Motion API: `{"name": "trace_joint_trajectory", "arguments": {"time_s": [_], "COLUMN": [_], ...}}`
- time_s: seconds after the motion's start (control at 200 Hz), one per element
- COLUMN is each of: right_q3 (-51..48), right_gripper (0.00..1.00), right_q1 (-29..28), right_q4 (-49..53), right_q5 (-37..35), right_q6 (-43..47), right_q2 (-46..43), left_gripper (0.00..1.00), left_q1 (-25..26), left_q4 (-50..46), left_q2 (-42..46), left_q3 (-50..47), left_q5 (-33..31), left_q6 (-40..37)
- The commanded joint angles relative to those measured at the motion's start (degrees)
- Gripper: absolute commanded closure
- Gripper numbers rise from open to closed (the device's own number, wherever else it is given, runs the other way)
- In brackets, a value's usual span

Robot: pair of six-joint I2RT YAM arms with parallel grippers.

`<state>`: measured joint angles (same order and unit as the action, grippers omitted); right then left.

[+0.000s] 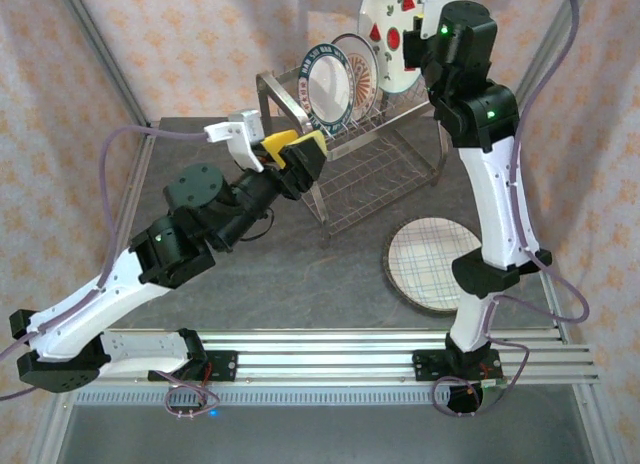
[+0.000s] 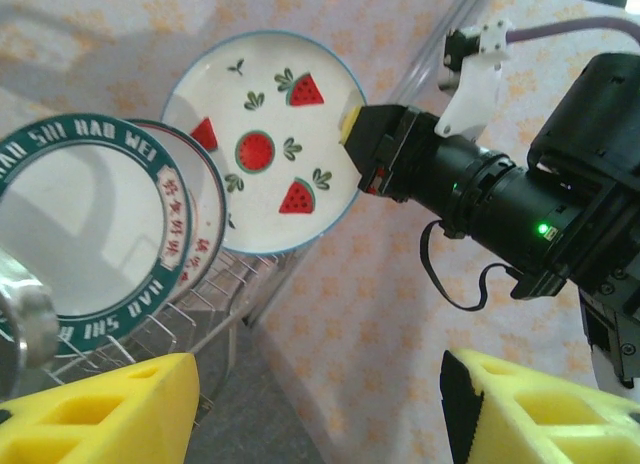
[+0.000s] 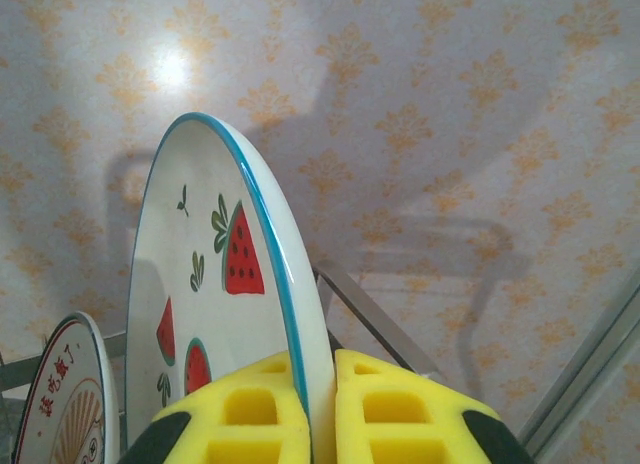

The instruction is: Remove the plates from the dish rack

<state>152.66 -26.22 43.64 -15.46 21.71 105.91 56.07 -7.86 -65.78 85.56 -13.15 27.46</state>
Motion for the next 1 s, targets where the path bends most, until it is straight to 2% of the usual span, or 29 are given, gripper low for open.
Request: {"name": "trace_joint_trajectory", "arguments": {"time_s": [0.0,0.345,0.526,0.766,0.996], "right_q3": [3.17,2.60,-1.29,-3.05,-7.04], "right_gripper": [1.00,1.00,1.00,1.00,1.00], "right_q1": [-0.33,-0.38,-0.33,-0.33,-0.39], "right_q4": [-7.59,-2.25,0.11,5.60,8.80], "right_q5": [-2.54,-7.44,-9.50,-9.76,-8.80], "right_q6": [-1.72,-5.14,-8.00,-14.56,-19.77], "right_q2": [-5.06,-10.09,-14.94,-19.78,-24.65], "left_gripper": [0.35,0.32,0.31,0.30,0.30], "left_q1": [-0.48,-1.11,-2.09,-2.66,-2.91], "left_q4": [1.81,0.82,2.03,5.68,11.19], "left_q2": [-2.27,-13.34,-19.45,-25.87,-30.24], "left_q3": [2.60,9.83,13.61,17.17,18.99], "left_q5": [4.59,14.89,20.15,23.73,25.51], "left_q6": [3.09,16.00,25.68,38.36,44.44]}}
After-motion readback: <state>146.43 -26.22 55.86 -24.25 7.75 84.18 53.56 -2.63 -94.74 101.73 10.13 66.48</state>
